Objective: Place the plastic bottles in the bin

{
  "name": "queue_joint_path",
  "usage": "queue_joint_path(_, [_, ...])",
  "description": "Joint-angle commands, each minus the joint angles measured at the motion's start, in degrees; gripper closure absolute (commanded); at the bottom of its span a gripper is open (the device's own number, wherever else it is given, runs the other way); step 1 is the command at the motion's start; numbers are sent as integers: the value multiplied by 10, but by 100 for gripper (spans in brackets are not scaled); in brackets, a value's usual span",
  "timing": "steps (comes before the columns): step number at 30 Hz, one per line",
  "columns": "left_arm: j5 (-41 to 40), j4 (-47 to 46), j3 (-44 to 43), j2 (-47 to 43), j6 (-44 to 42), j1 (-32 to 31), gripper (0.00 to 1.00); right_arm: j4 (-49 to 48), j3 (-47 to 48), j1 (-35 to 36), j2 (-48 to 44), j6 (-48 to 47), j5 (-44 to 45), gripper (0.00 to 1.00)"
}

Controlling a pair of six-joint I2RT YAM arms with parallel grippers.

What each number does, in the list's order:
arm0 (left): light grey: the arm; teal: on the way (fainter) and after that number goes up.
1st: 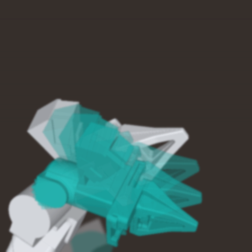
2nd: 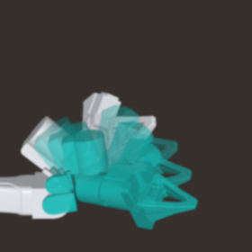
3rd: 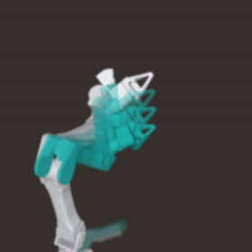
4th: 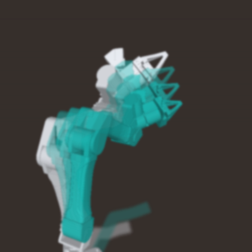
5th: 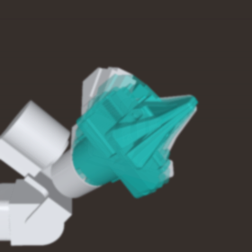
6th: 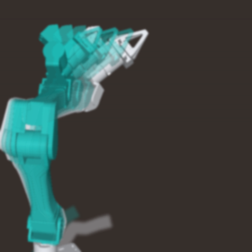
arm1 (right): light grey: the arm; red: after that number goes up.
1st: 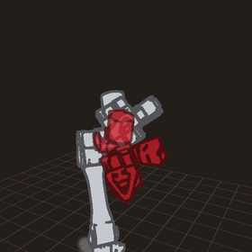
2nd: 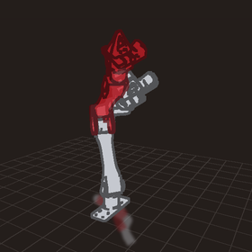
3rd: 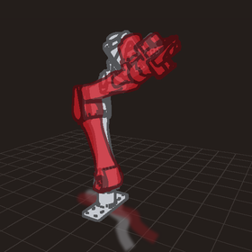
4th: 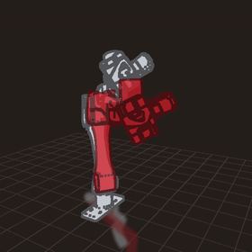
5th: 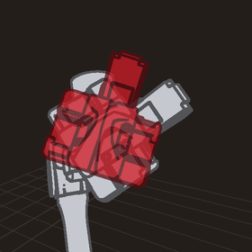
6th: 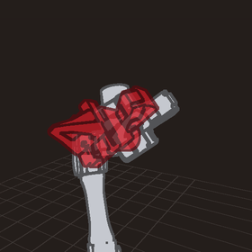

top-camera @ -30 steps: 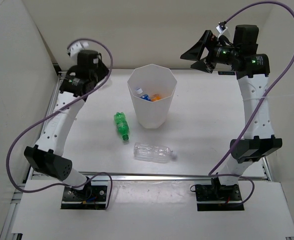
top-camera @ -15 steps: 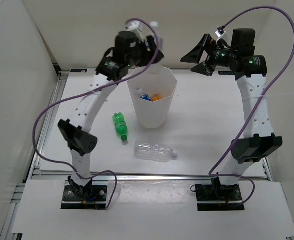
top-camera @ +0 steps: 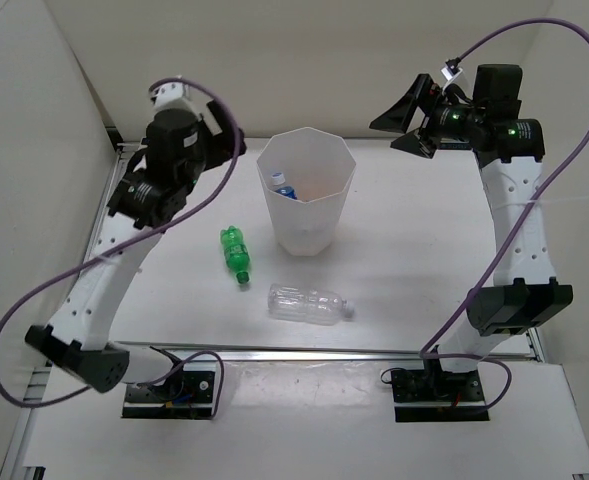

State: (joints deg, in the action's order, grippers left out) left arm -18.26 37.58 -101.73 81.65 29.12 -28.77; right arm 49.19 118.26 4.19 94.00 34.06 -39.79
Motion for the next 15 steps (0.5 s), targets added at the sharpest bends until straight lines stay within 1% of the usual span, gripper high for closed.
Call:
queue_joint_path(1, [-38,17,118,-14,48,35,0,-17,3,-1,-7,-10,-7,1])
queue_joint_path(2, [-14,17,169,-14,58,49,0,-17,8,-1,-7,-5,-7,1])
queue_joint_path(4, [62,5,209,-1,63,78,0,-17,8,-1,-7,-5,-7,1])
queue_joint_path(5, [119,5,224,8,63,103,0,-17,8,-1,-7,-5,-12,1])
queue_joint_path(6, [138,-7,259,14,63,110,0,-17,8,-1,-7,-5,-13,1])
queue_joint_path(7, [150,-36,280,20,63,110,0,-17,8,-1,-7,-5,-13,1])
queue_joint_path(9, [156,-58,323,32,63,117,0,-17,8,-1,-7,-5,-13,1])
queue_joint_path(15, [184,-91,383,67,68,117,0,-17,8,-1,-7,-10,-13,1])
